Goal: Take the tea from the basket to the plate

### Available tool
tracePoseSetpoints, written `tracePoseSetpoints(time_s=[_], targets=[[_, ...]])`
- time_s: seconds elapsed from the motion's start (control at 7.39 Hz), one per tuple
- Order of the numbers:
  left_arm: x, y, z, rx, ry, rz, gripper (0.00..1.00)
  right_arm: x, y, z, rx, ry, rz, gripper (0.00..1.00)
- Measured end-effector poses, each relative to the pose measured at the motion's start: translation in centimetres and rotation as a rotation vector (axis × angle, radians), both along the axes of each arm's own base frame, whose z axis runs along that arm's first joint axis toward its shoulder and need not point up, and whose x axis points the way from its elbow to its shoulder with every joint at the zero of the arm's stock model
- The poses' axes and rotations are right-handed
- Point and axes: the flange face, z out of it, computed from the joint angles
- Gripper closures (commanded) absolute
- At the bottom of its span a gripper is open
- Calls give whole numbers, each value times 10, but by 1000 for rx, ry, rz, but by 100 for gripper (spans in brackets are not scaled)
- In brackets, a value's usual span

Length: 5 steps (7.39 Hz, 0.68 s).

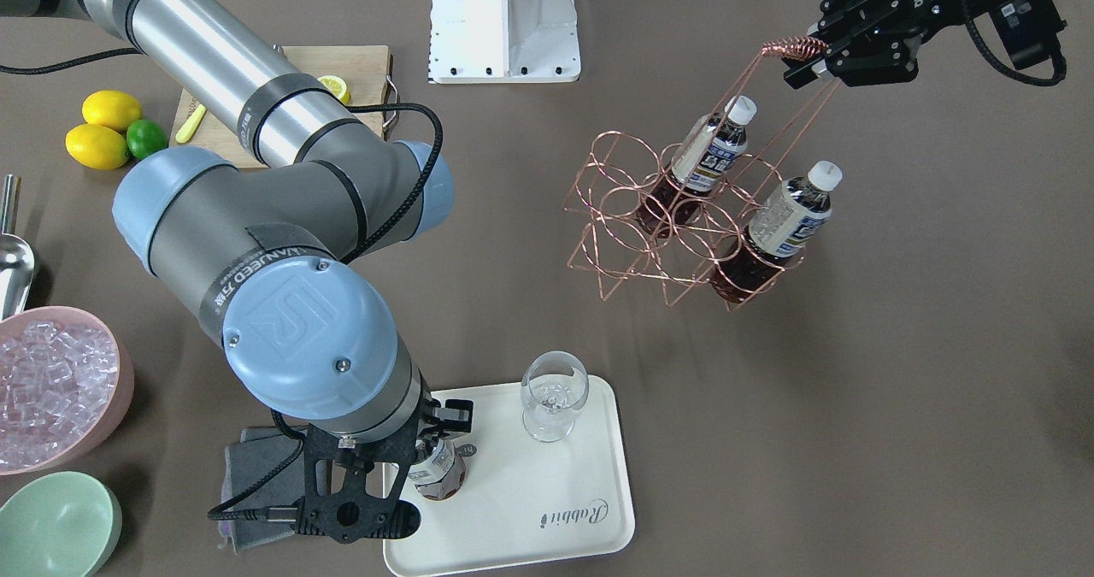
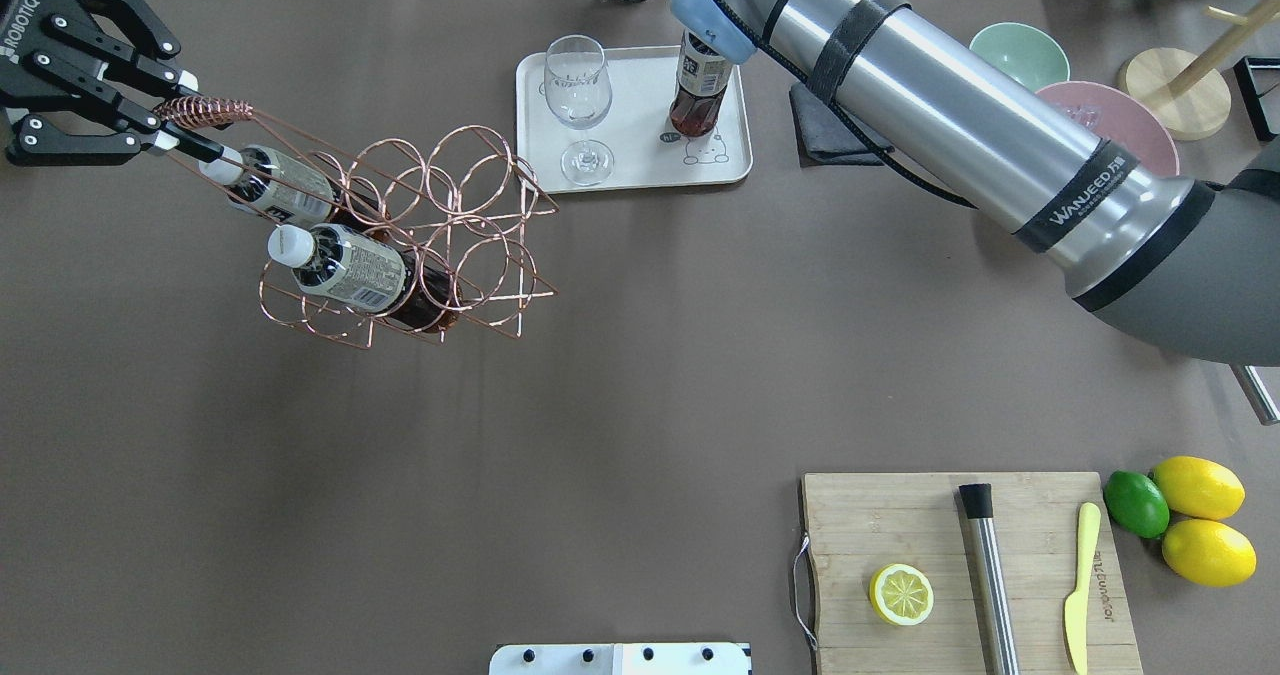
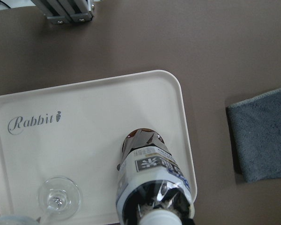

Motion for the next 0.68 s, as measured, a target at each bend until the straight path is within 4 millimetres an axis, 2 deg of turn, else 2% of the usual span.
tracePoseSetpoints(time_s=[0.14, 0.27, 0.54, 0.68], targets=[[0, 0, 0, 0, 0, 0, 100, -1, 1, 0, 0, -1, -2, 56], [0, 0, 0, 0, 0, 0, 100, -2, 1, 0, 2, -3, -3, 47], [0, 0, 0, 0, 0, 0, 100, -3, 2, 1, 4, -3, -5, 16], [0, 0, 0, 0, 0, 0, 100, -3, 3, 1, 4, -4, -5, 10]])
